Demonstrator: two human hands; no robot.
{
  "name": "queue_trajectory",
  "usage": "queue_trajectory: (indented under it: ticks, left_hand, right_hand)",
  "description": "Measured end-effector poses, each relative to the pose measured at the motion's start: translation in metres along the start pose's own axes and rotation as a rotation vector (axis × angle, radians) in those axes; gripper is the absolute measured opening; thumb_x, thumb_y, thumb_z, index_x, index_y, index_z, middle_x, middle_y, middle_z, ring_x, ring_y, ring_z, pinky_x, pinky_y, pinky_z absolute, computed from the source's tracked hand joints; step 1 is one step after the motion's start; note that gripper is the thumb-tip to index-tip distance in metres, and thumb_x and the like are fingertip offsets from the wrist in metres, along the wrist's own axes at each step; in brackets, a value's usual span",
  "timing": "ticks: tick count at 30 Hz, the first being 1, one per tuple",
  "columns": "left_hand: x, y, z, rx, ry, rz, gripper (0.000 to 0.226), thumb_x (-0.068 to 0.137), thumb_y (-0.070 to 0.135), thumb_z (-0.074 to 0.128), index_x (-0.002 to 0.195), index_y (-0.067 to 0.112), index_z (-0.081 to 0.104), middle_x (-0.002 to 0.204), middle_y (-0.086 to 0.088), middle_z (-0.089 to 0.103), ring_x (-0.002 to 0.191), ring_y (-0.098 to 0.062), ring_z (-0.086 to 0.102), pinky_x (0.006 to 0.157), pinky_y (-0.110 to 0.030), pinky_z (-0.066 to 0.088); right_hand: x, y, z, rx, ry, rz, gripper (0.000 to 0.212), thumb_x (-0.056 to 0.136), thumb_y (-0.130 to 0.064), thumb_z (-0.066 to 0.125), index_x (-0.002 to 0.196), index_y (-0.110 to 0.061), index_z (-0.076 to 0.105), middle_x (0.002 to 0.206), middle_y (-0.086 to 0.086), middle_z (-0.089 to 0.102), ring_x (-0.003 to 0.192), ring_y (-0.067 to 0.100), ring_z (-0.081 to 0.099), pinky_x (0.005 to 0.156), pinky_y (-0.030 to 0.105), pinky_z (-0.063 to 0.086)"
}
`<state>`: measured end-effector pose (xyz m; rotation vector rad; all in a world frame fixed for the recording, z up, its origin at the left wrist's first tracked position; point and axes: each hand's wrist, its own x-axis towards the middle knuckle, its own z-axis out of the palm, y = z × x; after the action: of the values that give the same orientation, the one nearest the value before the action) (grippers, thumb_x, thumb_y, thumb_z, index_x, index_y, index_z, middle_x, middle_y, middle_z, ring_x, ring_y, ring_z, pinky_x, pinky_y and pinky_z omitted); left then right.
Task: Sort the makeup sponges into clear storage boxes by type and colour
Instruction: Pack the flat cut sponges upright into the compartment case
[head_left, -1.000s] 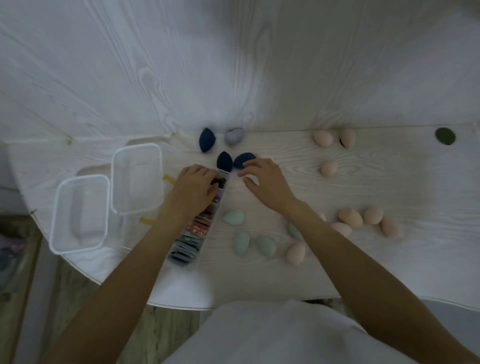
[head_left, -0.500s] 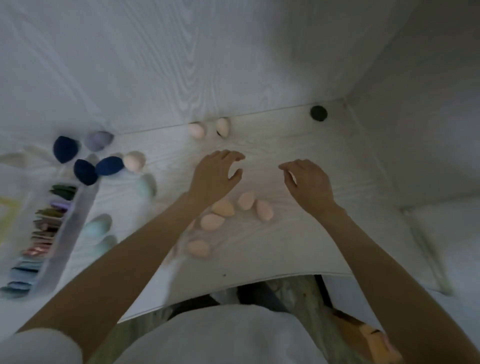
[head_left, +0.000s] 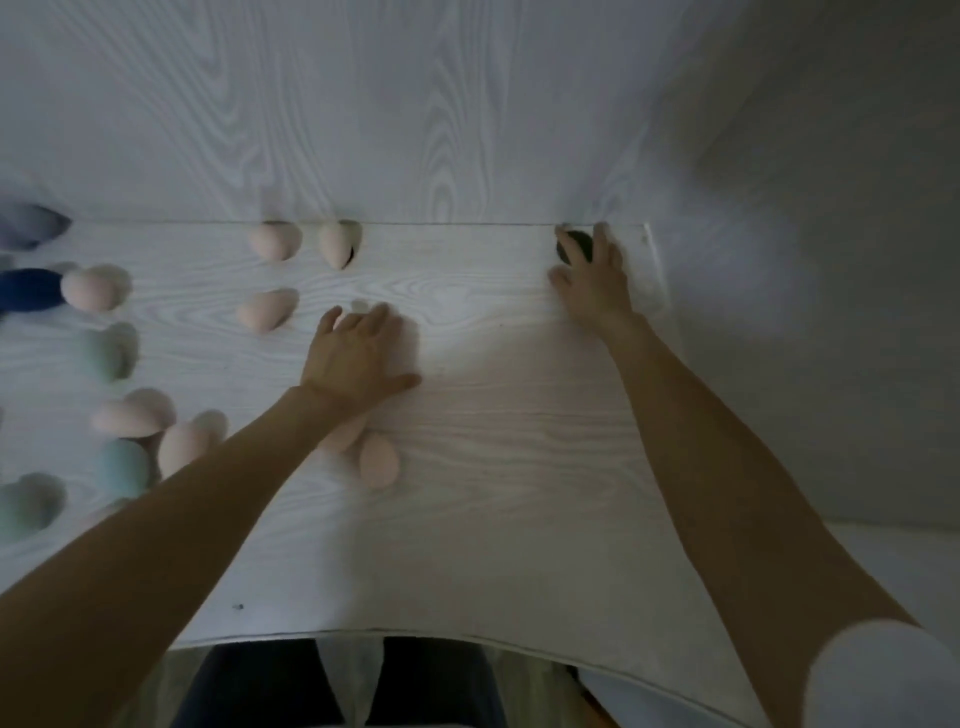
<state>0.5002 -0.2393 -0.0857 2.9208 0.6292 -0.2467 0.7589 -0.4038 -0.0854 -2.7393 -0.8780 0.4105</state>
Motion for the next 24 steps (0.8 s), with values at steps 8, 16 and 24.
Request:
queue_trajectory:
  ticks: [8, 16, 24]
  left_hand:
    - [0.008, 0.000, -0.007, 0.043, -0.060, -0.011, 0.075, 0.078, 0.062, 0.058, 0.139, 0.022, 0.039, 0.151, -0.003, 0.031, 0.131, -0.023, 0.038, 0.113, -0.037, 0.008]
    - [-0.031, -0.034, -0.048, -0.093, 0.120, 0.175, 0.049, 0.084, 0.034, 0.058, 0.129, 0.017, 0.053, 0.142, -0.009, 0.043, 0.126, -0.030, 0.042, 0.102, -0.044, 0.031]
    - [-0.183, -0.168, -0.106, -0.310, 0.478, -0.120, 0.029, 0.087, 0.028, 0.049, 0.109, 0.017, 0.064, 0.094, 0.003, 0.068, 0.083, -0.019, 0.061, 0.066, -0.026, 0.043]
  right_hand:
    - [-0.012, -0.027, 0.014, 0.222, 0.102, -0.233, 0.027, 0.082, -0.002, 0.061, 0.107, -0.010, 0.065, 0.116, 0.019, 0.048, 0.106, 0.032, 0.047, 0.093, 0.026, 0.037]
    - [-0.122, -0.106, 0.007, 0.276, 0.179, -0.466, 0.031, 0.089, 0.001, 0.050, 0.118, -0.007, 0.058, 0.108, 0.014, 0.059, 0.096, 0.031, 0.055, 0.077, 0.039, 0.047]
    - [-0.174, -0.269, 0.010, 0.287, -0.005, -0.652, 0.043, 0.090, -0.005, 0.049, 0.131, -0.015, 0.042, 0.103, 0.013, 0.060, 0.089, 0.028, 0.055, 0.068, 0.034, 0.043]
